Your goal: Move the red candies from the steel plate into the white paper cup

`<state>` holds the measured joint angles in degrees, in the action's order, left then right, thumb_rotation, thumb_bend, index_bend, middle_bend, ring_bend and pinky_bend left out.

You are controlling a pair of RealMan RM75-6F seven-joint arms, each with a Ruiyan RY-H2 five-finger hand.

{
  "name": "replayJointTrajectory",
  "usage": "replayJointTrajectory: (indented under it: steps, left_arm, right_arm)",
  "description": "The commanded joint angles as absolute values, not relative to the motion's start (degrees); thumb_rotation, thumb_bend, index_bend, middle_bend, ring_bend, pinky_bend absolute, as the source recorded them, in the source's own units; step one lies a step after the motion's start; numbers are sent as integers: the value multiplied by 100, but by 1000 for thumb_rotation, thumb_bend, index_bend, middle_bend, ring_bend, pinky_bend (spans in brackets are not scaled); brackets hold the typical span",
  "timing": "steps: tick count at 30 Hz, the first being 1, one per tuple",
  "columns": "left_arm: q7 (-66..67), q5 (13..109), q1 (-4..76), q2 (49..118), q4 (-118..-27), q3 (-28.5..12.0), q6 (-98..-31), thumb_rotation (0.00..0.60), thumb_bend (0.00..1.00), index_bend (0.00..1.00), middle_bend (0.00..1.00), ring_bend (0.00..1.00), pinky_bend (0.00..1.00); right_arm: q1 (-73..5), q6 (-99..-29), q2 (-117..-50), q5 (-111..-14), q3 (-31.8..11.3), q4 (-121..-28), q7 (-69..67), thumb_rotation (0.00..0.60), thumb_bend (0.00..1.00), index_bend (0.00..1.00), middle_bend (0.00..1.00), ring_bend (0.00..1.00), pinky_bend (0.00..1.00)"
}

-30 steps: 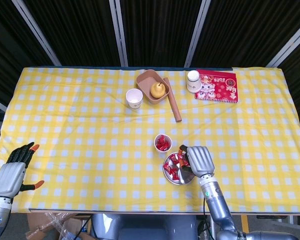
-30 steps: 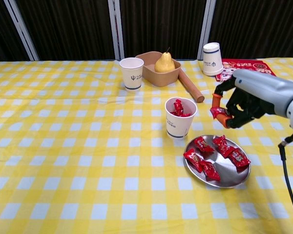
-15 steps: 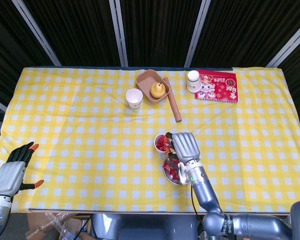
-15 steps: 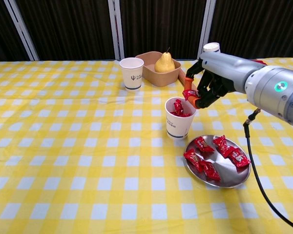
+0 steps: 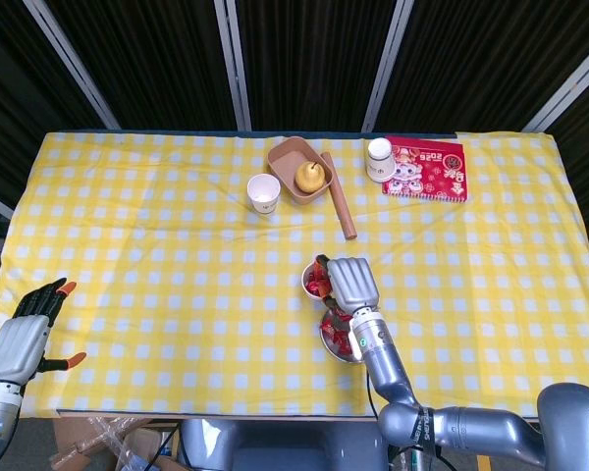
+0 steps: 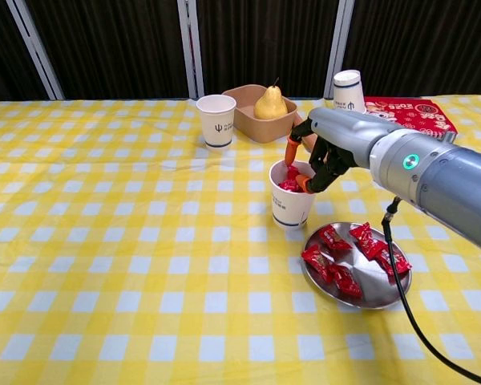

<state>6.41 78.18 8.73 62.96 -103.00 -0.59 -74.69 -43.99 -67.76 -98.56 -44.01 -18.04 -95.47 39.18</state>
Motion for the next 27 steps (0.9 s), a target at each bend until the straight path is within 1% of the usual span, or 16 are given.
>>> replayJointTrajectory:
  steps: [1, 5, 8, 12, 18, 22, 27]
  left_arm:
    - [642, 7836, 870, 6299, -10300, -51, -7480, 600, 0, 0, 0, 0, 0]
    - [641, 7863, 863, 6307, -10296, -45, -7504, 600, 0, 0, 0, 0, 0]
    - [653, 7938, 847, 6319, -10285, -22, -7554, 600, 0, 0, 0, 0, 0]
    - [653, 7994, 829, 6338, -10284, -6, -7599, 600, 0, 0, 0, 0, 0]
    - [670, 8111, 784, 6385, -10249, 10, -7729, 600, 0, 0, 0, 0, 0]
    - [687, 8155, 767, 6410, -10229, 14, -7780, 600, 0, 0, 0, 0, 0]
    - [713, 8173, 750, 6431, -10211, 15, -7818, 600, 0, 0, 0, 0, 0]
  right_arm:
    - [-4332, -6924, -9717, -4520, -1723, -9806, 3895, 600, 461, 379, 872, 968, 1000]
    - [-4238, -7069, -9561, -4616, -1638, -10094, 3888, 600, 456, 371, 872, 967, 1000]
    - [-4025, -7336, -9289, -4855, -1411, -10579, 3890, 600, 456, 371, 872, 967, 1000]
    - [-3794, -7523, -9071, -5036, -1114, -10891, 3865, 600, 456, 371, 872, 968, 1000]
    - [-3506, -7591, -9010, -5130, -657, -10886, 3793, 600, 456, 369, 872, 968, 1000]
    - [-3377, -7655, -9057, -5270, -414, -10799, 3856, 600, 436, 339, 872, 968, 1000]
    - [-3232, -7697, -9134, -5318, -290, -10649, 3829, 600, 388, 323, 872, 967, 1000]
